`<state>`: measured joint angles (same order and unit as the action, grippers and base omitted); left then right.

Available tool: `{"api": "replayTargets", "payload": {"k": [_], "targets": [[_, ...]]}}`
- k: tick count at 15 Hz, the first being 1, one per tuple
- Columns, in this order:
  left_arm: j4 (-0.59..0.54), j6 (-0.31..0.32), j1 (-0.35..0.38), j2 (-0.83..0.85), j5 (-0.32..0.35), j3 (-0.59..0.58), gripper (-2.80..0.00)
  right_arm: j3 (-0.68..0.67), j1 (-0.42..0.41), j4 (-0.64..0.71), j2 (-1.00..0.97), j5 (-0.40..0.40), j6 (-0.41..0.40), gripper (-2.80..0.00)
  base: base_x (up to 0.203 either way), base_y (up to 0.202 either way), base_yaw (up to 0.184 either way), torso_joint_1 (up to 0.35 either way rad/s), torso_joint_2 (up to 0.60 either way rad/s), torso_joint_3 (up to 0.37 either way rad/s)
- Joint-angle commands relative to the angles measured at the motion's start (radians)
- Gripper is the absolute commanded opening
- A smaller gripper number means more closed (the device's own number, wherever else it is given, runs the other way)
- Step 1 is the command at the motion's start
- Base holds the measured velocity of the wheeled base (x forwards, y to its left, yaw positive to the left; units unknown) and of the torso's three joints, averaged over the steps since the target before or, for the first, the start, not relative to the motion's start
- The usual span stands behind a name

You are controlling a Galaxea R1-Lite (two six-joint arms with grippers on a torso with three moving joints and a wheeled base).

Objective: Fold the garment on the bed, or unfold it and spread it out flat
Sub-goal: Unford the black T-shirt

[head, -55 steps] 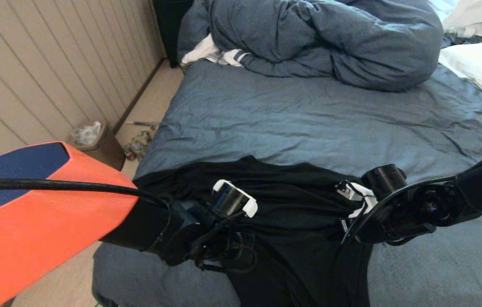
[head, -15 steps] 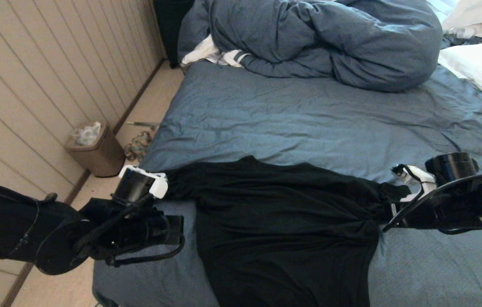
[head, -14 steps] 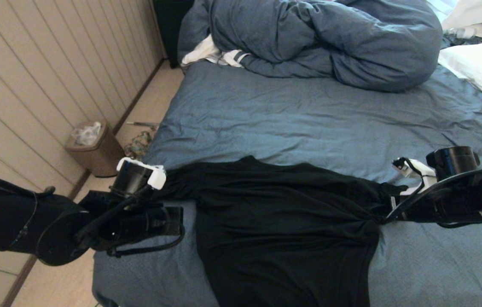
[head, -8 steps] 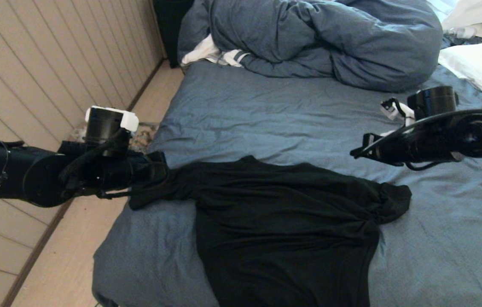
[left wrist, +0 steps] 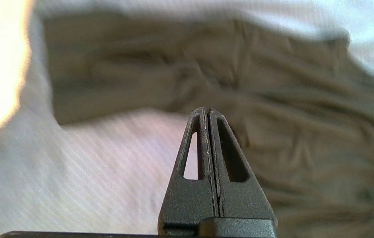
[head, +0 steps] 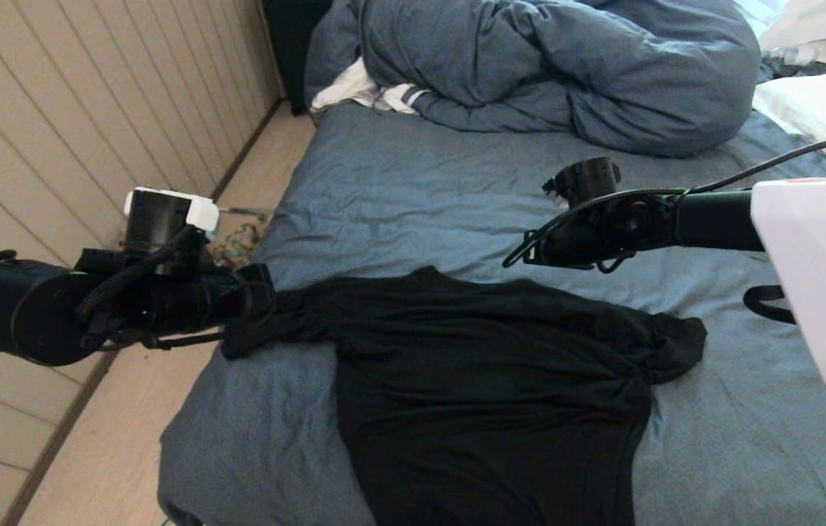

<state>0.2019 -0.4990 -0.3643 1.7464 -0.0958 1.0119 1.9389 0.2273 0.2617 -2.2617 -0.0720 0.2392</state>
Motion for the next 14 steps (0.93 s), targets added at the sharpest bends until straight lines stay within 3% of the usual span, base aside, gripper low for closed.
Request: {"api": "replayTargets", "payload": {"k": [1,2,9,14], "targets": [[0.002,-0.009,-0.005,-0.008,0.024,-0.027,-2.8,0.015,0.019,0.004,-0.044,-0.009,-0.006,-0.19,0.0,0.0,0.0,0.0,0.0,0.0],[0.002,-0.016,-0.005,-0.011,0.039,-0.034,-2.8,0.015,0.02,0.005,-0.052,-0.011,-0.015,0.0,0.0,0.0,0.0,0.0,0.0,0.0],[0.002,-0.02,-0.021,0.002,0.045,-0.064,-2.8,0.007,0.098,0.008,-0.098,-0.022,-0.024,0.0,0.0,0.0,0.0,0.0,0.0,0.0],[0.003,-0.021,-0.058,0.043,0.048,-0.075,-2.8,-0.045,0.093,0.007,-0.142,-0.022,-0.018,0.0,0.0,0.0,0.0,0.0,0.0,0.0]]}}
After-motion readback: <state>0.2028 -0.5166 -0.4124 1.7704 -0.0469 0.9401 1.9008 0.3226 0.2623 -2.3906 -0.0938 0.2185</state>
